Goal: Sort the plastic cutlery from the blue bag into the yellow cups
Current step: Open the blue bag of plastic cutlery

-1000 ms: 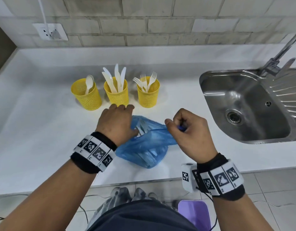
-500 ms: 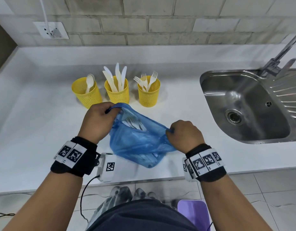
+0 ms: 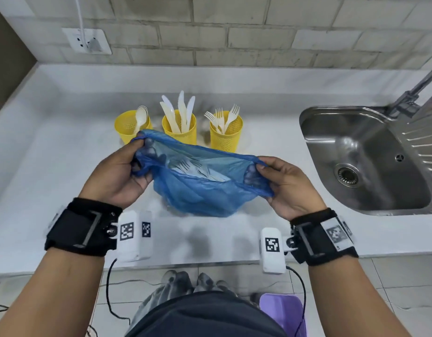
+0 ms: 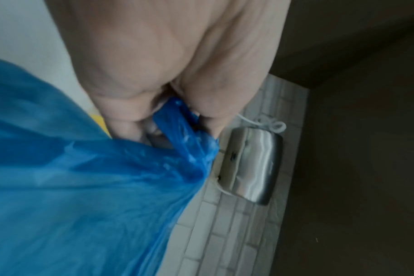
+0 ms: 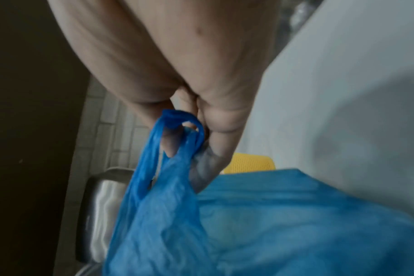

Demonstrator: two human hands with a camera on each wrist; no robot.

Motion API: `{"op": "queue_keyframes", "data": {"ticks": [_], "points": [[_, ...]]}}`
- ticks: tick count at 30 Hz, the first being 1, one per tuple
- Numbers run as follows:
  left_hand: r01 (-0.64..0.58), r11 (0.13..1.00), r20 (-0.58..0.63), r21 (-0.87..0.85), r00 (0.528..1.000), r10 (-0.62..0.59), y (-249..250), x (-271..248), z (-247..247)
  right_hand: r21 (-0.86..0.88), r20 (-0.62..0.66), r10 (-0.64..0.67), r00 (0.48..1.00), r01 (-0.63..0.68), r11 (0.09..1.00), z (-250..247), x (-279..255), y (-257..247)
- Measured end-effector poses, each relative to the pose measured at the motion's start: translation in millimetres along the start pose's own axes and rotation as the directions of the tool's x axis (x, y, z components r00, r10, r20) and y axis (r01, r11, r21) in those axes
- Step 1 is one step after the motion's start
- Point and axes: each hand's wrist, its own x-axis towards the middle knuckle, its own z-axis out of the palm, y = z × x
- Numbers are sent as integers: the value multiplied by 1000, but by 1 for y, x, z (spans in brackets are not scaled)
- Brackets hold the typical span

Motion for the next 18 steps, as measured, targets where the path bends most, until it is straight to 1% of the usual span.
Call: {"op": "queue_keyframes", "data": {"ticks": [3, 5, 6, 8, 9, 10, 11, 12, 14, 16, 17, 18], "points": [[43, 990, -41, -133, 998, -49, -10, 2, -13, 245, 23, 85, 996, -88, 966, -4, 4, 6], [77, 966, -63, -245, 993, -95, -18, 7, -24, 382, 5, 142, 990, -133, 914, -7, 9, 16], [110, 945, -64, -308, 989, -136, -24, 9, -30, 433, -26, 190, 982, -160, 887, -10, 12, 24], [143, 943, -95, -300, 979, -179, -38, 12, -39, 518, -47, 302, 952, -235, 822, -13, 18, 37], [164, 956, -134, -244, 971, -200, -46, 14, -44, 535, -64, 339, 938, -255, 806, -13, 21, 45], [201, 957, -141, -207, 962, -232, -52, 14, -46, 539, -68, 356, 932, -266, 799, -14, 23, 52], [241, 950, -155, -197, 949, -273, -57, 15, -49, 508, -92, 372, 924, -278, 815, -12, 21, 55], [271, 942, -144, -199, 943, -301, -61, 12, -49, 496, -117, 363, 924, -262, 828, -12, 21, 60], [309, 932, -133, -188, 932, -336, -64, 11, -52, 476, -112, 356, 928, -264, 839, -6, 15, 59], [336, 932, -154, -135, 922, -354, -58, 6, -51, 374, -161, 343, 925, -264, 889, -6, 12, 54], [332, 941, -191, -71, 921, -340, -55, 4, -50, 279, -202, 328, 923, -267, 922, -6, 10, 50], [306, 952, -232, 29, 928, -291, -50, 2, -48, 178, -249, 290, 924, -251, 951, -9, 10, 49]]}}
